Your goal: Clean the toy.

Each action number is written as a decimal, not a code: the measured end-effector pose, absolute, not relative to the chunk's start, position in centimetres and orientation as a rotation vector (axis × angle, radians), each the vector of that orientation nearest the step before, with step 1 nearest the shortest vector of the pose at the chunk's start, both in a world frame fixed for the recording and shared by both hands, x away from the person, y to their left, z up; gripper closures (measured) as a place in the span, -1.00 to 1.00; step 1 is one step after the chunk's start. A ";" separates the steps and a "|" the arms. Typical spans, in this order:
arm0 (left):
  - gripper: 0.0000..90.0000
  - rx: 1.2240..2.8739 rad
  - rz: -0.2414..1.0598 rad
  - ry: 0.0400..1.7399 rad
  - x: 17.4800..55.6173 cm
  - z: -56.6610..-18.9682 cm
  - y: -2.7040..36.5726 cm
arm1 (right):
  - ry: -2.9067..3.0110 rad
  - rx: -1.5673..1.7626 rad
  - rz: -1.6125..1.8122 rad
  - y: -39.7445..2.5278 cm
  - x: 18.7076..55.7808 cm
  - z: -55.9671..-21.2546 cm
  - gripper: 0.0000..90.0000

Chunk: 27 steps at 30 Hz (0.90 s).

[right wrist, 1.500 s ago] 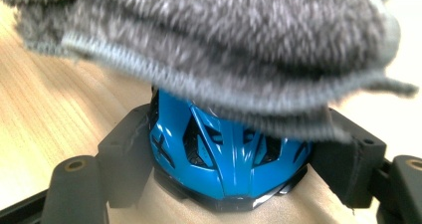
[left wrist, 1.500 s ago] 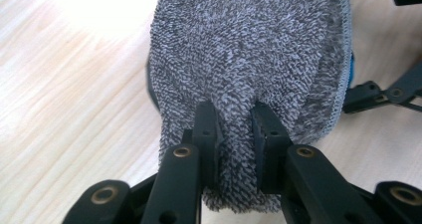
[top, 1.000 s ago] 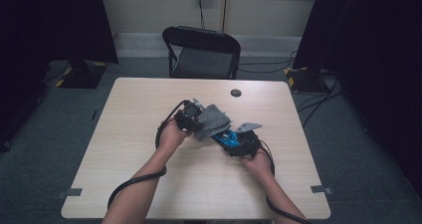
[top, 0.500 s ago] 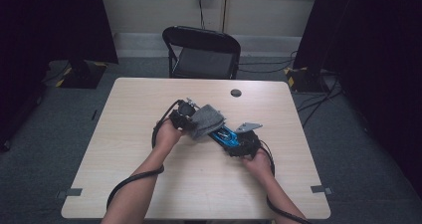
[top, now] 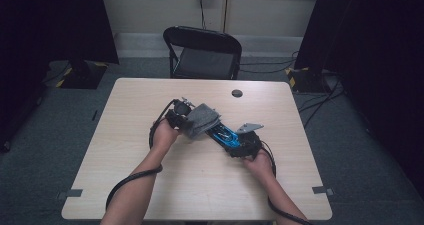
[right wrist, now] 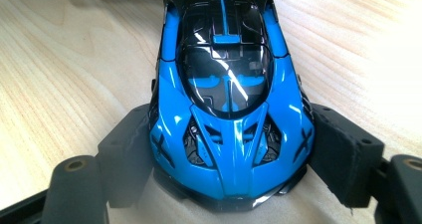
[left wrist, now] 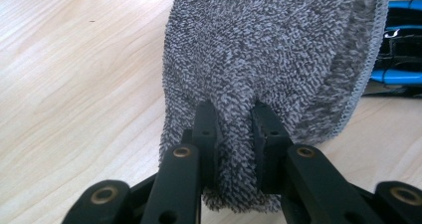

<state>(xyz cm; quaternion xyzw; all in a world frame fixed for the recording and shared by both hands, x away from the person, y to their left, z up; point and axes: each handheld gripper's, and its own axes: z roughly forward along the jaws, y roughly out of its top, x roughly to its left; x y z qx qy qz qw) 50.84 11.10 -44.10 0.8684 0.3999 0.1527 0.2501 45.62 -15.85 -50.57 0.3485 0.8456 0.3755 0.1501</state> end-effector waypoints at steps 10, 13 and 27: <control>0.69 2.355 0.416 1.115 51.0 -44.2 12.0 | 2.429 1.001 1.078 -15.9 45.6 -50.6 -0.46; 0.69 2.359 0.433 1.109 51.0 -44.1 12.2 | 2.429 1.001 1.079 -15.9 45.6 -50.6 -0.46; 0.69 2.343 0.439 1.157 51.2 -44.1 13.6 | 2.429 1.002 1.078 -15.9 45.6 -50.6 -0.46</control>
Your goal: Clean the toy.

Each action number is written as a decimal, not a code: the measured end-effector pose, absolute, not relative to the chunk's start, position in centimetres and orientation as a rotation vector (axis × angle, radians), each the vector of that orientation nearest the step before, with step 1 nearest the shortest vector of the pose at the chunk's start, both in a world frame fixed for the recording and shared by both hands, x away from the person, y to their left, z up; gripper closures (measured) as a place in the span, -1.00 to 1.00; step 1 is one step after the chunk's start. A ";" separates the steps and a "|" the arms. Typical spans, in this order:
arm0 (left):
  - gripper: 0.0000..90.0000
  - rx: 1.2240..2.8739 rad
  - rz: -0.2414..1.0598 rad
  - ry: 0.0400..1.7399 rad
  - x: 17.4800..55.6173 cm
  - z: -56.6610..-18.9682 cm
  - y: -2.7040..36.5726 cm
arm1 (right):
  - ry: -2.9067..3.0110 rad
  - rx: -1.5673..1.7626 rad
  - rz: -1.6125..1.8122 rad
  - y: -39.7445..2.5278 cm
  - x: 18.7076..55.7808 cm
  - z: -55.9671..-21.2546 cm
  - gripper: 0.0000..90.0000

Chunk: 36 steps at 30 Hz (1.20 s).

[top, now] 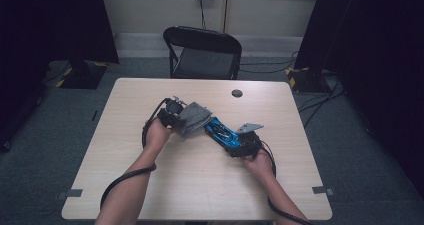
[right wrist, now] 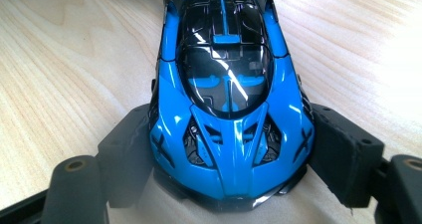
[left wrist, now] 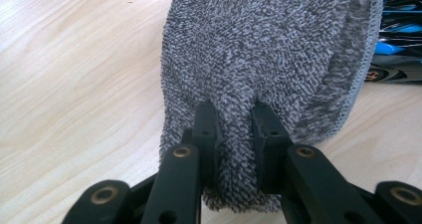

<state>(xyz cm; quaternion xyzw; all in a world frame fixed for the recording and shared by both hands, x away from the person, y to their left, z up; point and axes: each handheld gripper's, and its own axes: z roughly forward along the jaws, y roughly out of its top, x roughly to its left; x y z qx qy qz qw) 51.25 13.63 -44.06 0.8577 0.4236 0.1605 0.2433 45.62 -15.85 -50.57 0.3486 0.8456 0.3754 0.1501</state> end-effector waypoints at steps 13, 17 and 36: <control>0.69 2.287 0.456 1.217 51.2 -43.6 16.0 | 2.429 1.001 1.079 -15.9 45.6 -50.6 -0.46; 0.69 2.260 0.477 1.211 51.0 -42.7 16.5 | 2.429 1.001 1.079 -15.9 45.6 -50.6 -0.46; 0.68 2.263 0.438 0.965 48.1 -39.9 12.5 | 2.429 1.001 1.079 -15.8 45.6 -50.6 -0.46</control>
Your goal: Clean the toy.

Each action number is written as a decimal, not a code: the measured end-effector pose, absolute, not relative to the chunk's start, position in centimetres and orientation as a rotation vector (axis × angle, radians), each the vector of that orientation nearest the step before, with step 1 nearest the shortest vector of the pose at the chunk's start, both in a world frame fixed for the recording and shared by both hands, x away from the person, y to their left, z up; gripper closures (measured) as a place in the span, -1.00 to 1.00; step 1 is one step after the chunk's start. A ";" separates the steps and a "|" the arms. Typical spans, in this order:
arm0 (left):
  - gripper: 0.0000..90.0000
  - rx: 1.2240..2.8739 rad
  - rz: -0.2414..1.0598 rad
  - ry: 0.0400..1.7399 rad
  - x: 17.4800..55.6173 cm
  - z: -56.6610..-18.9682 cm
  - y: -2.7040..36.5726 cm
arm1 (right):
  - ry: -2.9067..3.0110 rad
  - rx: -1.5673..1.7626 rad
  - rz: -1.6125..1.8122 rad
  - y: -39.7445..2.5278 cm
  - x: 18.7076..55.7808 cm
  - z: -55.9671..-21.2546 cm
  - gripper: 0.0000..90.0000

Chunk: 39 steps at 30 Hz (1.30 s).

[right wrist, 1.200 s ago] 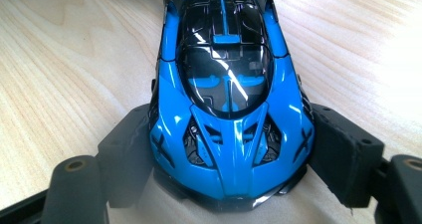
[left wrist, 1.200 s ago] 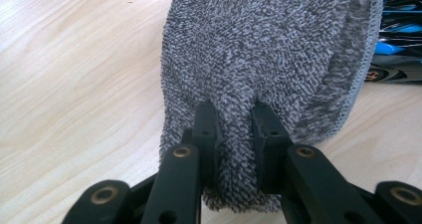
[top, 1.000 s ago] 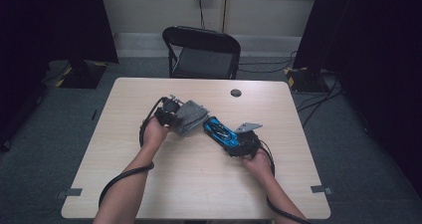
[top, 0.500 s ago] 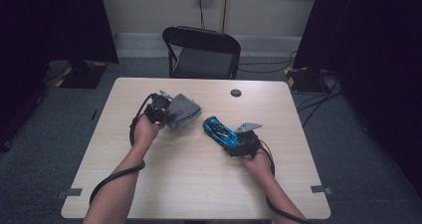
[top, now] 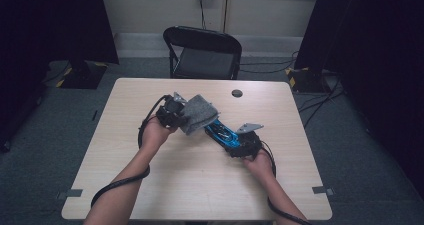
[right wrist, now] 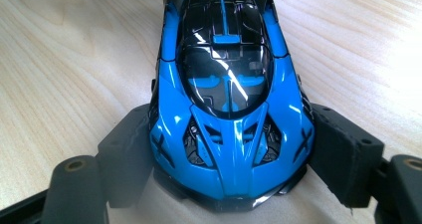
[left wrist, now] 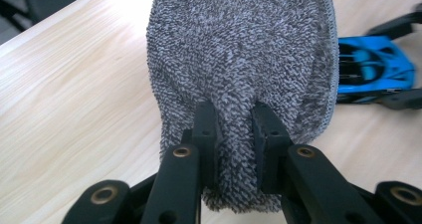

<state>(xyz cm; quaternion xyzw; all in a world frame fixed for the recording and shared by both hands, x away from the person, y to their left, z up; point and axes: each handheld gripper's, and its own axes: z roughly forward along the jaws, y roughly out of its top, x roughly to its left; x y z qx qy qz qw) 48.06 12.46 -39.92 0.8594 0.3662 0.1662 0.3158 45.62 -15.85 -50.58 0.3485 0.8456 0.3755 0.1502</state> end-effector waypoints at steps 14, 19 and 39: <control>0.68 2.334 0.352 0.813 46.0 -41.0 8.0 | 2.429 1.001 1.078 -15.9 45.6 -50.6 -0.46; 0.68 2.352 0.340 0.787 45.5 -41.5 6.9 | 2.429 1.000 1.078 -15.9 45.6 -50.6 -0.46; 0.67 2.474 0.349 0.725 45.5 -43.5 4.1 | 2.429 1.001 1.078 -15.9 45.6 -50.6 -0.46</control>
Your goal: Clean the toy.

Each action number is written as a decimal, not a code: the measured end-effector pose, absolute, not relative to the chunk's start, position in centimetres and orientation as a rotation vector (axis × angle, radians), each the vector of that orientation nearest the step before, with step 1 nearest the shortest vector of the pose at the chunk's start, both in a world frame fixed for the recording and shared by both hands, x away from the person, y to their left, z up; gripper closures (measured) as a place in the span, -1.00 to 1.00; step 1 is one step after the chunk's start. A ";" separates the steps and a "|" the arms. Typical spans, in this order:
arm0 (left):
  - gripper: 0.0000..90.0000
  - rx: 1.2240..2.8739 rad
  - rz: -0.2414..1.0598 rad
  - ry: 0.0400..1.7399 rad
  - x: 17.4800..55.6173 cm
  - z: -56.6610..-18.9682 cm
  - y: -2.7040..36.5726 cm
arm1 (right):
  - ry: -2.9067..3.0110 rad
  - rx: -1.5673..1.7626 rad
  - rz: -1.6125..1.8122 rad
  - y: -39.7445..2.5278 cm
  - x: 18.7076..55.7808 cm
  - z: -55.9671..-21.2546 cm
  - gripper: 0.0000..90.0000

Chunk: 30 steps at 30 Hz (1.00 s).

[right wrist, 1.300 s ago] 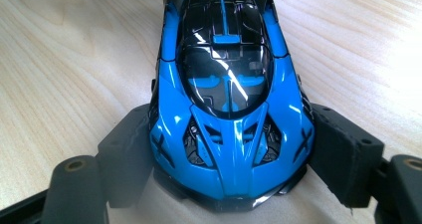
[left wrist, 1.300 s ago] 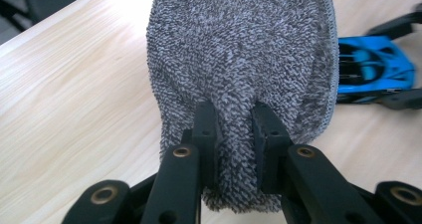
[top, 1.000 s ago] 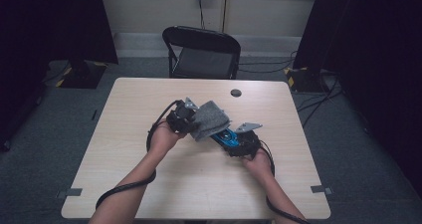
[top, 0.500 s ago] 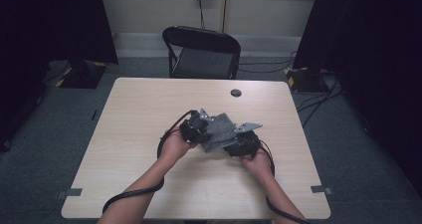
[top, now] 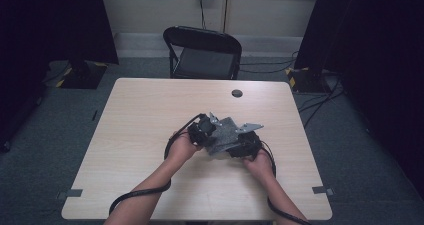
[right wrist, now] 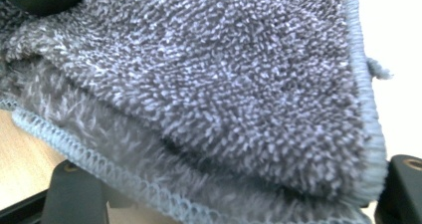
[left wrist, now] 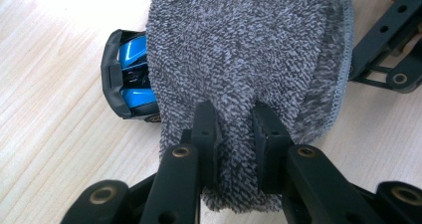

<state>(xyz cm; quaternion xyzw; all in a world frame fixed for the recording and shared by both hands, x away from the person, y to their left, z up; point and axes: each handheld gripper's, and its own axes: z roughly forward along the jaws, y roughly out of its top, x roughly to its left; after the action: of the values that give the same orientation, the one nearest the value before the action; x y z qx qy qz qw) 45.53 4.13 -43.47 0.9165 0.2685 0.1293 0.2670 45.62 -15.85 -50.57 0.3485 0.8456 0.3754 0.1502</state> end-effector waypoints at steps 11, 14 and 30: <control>0.67 2.480 0.368 0.751 46.3 -43.3 4.4 | 2.429 1.000 1.079 -15.9 45.6 -50.6 -0.46; 0.67 2.478 0.368 0.769 46.7 -43.3 4.7 | 2.429 1.000 1.078 -15.9 45.6 -50.6 -0.46; 0.67 2.455 0.349 0.838 47.9 -43.4 5.5 | 2.429 1.001 1.079 -15.9 45.6 -50.6 -0.46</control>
<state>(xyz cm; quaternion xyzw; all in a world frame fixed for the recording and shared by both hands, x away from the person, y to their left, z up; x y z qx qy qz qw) 47.90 5.46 -43.39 0.9060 0.3091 0.1288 0.2590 45.62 -15.85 -50.58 0.3483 0.8457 0.3755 0.1502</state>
